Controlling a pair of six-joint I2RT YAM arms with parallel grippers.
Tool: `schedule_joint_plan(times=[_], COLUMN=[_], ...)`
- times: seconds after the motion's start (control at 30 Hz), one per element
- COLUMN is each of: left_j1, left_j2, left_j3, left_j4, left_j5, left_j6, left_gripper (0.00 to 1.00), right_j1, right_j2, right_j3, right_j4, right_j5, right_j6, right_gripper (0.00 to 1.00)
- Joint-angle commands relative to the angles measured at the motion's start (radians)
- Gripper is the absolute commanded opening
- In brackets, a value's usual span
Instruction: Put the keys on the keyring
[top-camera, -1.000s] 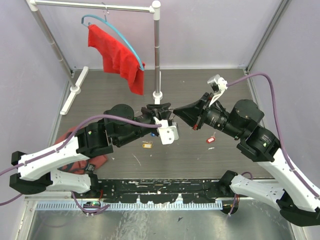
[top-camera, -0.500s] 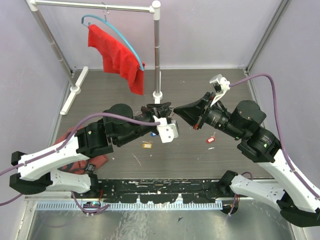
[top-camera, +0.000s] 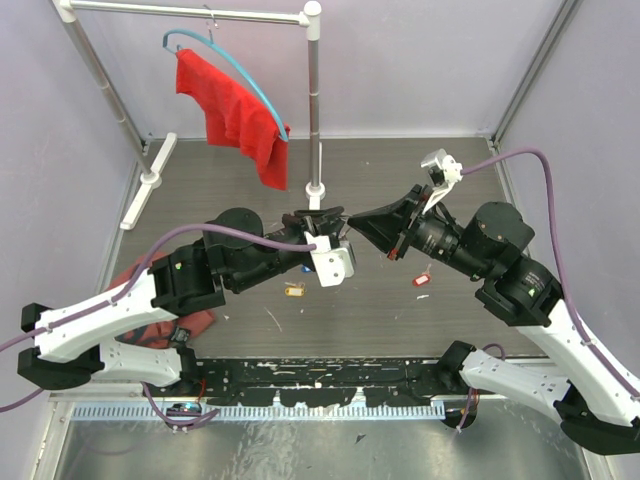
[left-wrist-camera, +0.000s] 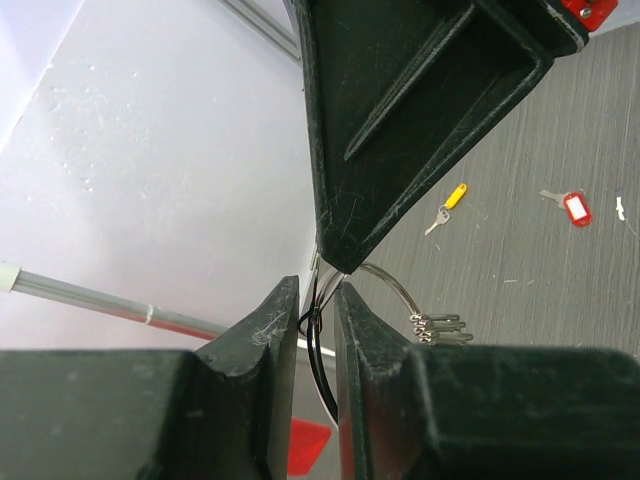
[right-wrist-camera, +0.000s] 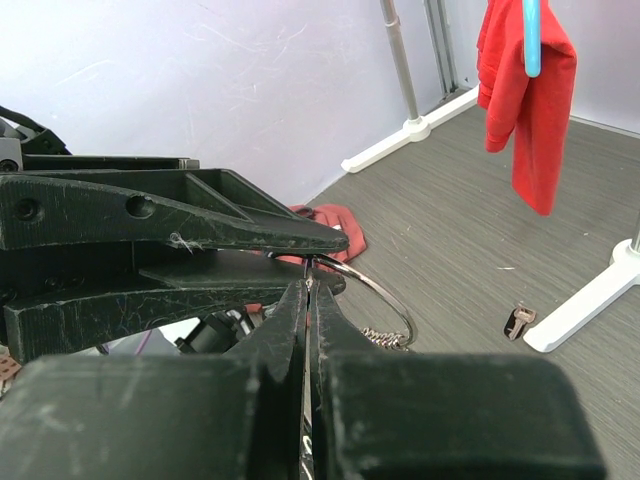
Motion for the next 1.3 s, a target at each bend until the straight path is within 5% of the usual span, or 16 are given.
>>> schedule_joint_plan(times=[0.0,0.23,0.47,0.77,1.0,1.27], left_j1=[0.001,0.0,0.001,0.0,0.001,0.001], left_j2=[-0.027,-0.026,-0.024,-0.011,0.0,0.003], left_j3=[-0.012,-0.015,-0.012,0.019,0.038,0.032], left_j4=[0.068,0.072,0.072,0.009,-0.051,-0.067], left_j5=[0.029,0.04,0.035,0.025,-0.015,-0.052], left_j6=[-0.019,-0.023,-0.022,0.009,0.054,0.131], left_gripper=[0.27,0.25,0.0,0.0,0.0,0.0], right_j1=[0.0,0.0,0.0,0.0,0.0,0.001], right_j2=[-0.017,-0.018,-0.016,-0.024,-0.053,-0.108], right_j3=[-0.001,-0.001,-0.002,-0.008,0.008,0.013], right_j4=[0.068,0.068,0.068,0.06,0.03,-0.061], right_j5=[-0.009,-0.009,-0.012,0.009,0.083,0.369], right_j6=[0.007,0.01,0.01,0.005,-0.035,-0.049], right_gripper=[0.01,0.01,0.01,0.01,0.34,0.4])
